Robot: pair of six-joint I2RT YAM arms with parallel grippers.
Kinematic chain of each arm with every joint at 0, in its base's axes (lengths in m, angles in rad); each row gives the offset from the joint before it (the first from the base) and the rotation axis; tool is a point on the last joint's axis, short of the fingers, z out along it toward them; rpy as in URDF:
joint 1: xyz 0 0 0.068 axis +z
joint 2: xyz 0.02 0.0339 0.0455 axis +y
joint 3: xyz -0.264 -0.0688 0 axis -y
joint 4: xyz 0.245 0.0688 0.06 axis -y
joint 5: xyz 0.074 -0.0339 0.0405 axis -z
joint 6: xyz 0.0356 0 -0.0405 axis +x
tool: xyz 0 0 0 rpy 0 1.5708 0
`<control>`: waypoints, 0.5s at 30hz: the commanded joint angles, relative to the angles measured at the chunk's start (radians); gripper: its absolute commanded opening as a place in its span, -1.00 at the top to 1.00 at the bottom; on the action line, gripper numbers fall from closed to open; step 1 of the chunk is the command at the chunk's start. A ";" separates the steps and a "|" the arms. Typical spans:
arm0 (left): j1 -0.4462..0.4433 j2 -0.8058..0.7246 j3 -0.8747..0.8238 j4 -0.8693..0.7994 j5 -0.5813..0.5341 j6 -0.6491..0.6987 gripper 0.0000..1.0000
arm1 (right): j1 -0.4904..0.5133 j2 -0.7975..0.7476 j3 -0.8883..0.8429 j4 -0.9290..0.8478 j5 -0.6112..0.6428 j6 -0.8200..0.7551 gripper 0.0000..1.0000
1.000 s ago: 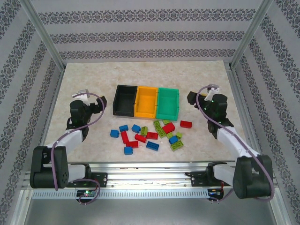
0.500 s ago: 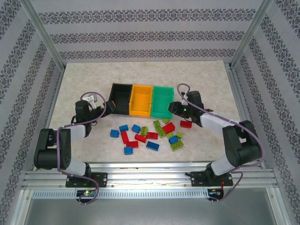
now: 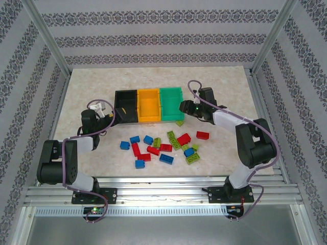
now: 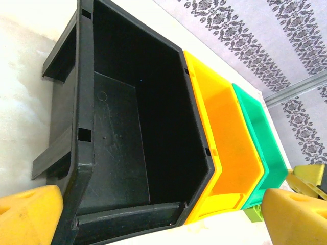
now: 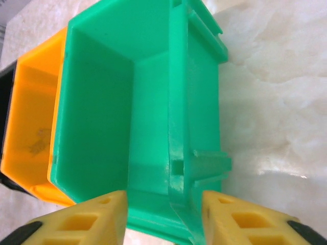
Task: Sort the legos into containers by color
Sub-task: Move the container to the center of the table, then pick up the lego from the middle-right of the table.
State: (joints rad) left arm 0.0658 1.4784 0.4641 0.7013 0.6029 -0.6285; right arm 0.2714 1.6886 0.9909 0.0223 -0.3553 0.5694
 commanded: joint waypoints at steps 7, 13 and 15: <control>0.000 -0.062 -0.052 0.050 -0.016 -0.036 -0.99 | -0.051 -0.251 -0.127 -0.439 0.212 -0.133 -0.19; -0.001 -0.137 -0.067 -0.033 -0.093 0.001 -0.99 | 0.002 -0.293 -0.147 -0.638 0.380 -0.149 -0.39; -0.001 -0.152 -0.077 -0.052 -0.117 0.010 -0.99 | 0.008 -0.283 -0.150 -0.641 0.375 -0.140 -0.45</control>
State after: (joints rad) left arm 0.0654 1.3575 0.4065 0.6876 0.5373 -0.6464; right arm 0.2707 1.4155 0.8509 -0.5167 -0.0582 0.4393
